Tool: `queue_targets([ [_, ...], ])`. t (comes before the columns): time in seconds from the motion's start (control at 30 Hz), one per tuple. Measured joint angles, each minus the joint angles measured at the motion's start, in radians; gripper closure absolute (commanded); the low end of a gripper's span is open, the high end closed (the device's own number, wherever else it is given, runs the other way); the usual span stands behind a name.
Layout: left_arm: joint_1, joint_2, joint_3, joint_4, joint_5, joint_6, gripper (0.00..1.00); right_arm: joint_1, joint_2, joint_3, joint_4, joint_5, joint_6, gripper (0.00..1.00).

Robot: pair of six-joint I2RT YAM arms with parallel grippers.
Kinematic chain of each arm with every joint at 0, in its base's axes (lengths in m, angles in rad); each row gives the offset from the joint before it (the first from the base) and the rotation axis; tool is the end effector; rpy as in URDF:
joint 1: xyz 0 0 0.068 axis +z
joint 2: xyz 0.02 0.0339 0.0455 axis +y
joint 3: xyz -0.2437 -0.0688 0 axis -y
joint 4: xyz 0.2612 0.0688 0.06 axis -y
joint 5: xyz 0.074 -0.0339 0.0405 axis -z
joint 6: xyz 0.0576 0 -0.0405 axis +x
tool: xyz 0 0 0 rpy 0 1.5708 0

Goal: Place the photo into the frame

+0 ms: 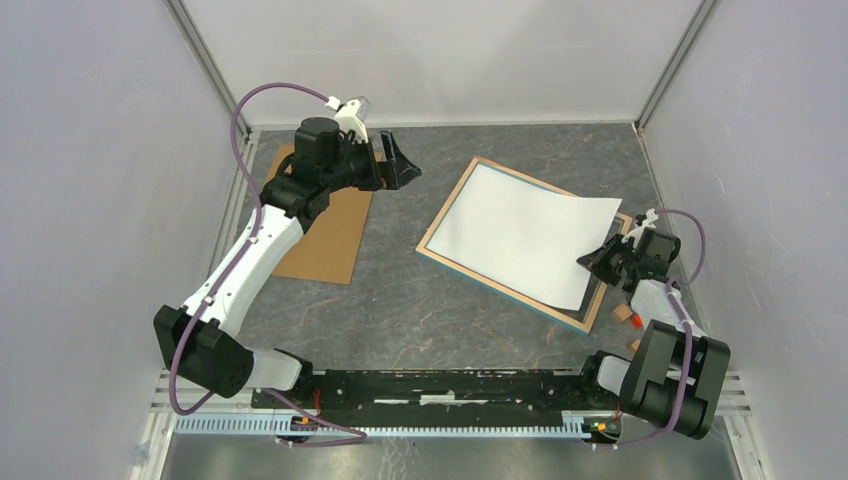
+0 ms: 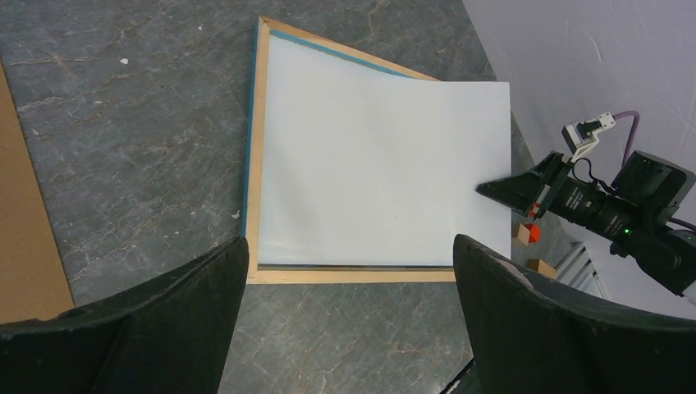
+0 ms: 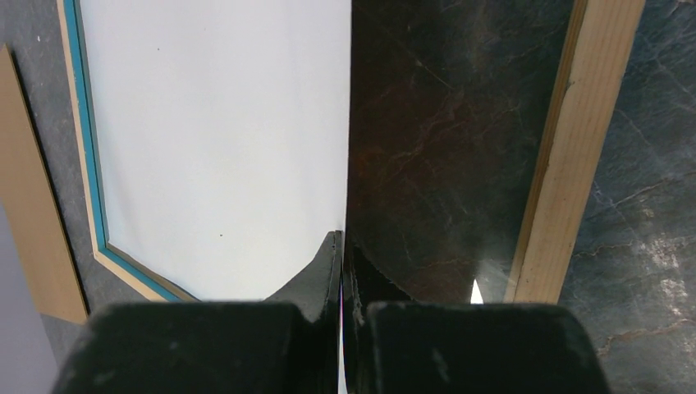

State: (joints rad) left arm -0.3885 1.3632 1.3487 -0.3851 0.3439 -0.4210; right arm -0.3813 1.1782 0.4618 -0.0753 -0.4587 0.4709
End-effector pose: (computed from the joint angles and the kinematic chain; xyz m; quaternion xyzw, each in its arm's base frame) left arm 0.3165 -0.1505 0.3583 0.0812 0.8225 -0.3455 0.4444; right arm 0.2429 -0.0699 0.1230 0.2937 0.8560 0.2267 0.3600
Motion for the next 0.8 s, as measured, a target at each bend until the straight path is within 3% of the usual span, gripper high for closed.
queue_targets([
  [0.13, 0.000, 0.000, 0.000, 0.000, 0.000, 0.000, 0.00, 0.004, 0.006, -0.002, 0.011, -0.005, 0.004, 1.00],
  [0.2, 0.000, 0.000, 0.000, 0.000, 0.001, 0.000, 0.00, 0.008, 0.008, -0.002, 0.014, -0.007, 0.004, 0.91],
  [0.37, 0.000, 0.000, 0.000, 0.003, 0.004, 0.000, 0.00, 0.014, 0.013, -0.002, 0.015, 0.000, -0.005, 0.60],
  [0.47, 0.000, 0.000, 0.000, 0.006, 0.004, 0.000, 0.00, 0.018, 0.007, 0.018, -0.043, 0.054, -0.045, 0.30],
  [0.53, 0.000, 0.000, 0.000, 0.006, 0.005, 0.000, 0.00, 0.025, -0.012, 0.066, -0.128, 0.146, -0.092, 0.19],
  [0.63, 0.002, 0.000, 0.000, 0.006, 0.006, 0.000, 0.00, 0.040, -0.075, 0.145, -0.214, 0.286, -0.158, 0.09],
  [0.8, 0.013, 0.000, -0.001, 0.008, -0.003, 0.000, 0.00, 0.114, -0.209, 0.222, -0.257, 0.423, -0.224, 0.07],
])
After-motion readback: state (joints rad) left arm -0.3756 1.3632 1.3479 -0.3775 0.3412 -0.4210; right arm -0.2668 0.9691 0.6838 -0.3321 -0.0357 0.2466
